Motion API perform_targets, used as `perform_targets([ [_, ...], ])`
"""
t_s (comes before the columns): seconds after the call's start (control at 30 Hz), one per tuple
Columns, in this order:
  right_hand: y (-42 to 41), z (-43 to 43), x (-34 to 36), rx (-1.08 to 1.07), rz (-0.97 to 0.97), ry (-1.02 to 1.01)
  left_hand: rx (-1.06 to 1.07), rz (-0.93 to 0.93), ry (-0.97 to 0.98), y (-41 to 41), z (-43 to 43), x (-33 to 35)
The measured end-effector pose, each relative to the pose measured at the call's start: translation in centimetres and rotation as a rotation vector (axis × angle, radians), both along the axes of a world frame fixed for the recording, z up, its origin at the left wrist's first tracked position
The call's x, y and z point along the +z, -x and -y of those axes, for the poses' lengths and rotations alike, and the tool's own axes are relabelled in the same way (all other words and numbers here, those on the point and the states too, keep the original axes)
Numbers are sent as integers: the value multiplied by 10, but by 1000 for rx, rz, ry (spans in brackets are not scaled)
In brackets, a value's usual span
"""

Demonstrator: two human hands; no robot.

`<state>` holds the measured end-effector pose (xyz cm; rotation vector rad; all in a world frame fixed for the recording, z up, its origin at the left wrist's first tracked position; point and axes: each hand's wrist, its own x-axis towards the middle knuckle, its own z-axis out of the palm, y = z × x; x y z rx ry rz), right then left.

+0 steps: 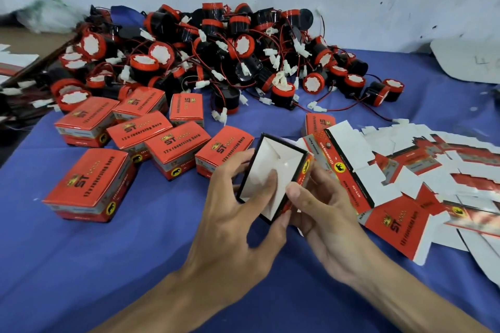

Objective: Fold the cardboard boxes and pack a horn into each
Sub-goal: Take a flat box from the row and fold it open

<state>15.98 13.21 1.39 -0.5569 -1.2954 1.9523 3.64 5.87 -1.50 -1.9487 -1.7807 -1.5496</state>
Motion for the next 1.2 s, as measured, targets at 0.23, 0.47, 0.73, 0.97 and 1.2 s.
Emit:
perform_targets([
  [0.23,1,-2,-1,-44,19,37,-77,97,197,0,0,-4],
  [0.47,0,-2,2,-7,14,-7,-89,47,78,4,-2,-5],
  [0.73,-4,-7,-6,-257,511,-882,-126,200,26,11,0,8],
  [0.97,3,-3,-17,-2,595,-1704,-30,278,85,22,-8,6],
  [1.2,-31,-41,-27,-116,904,-1590,44,263,-134,44,-25,-6],
])
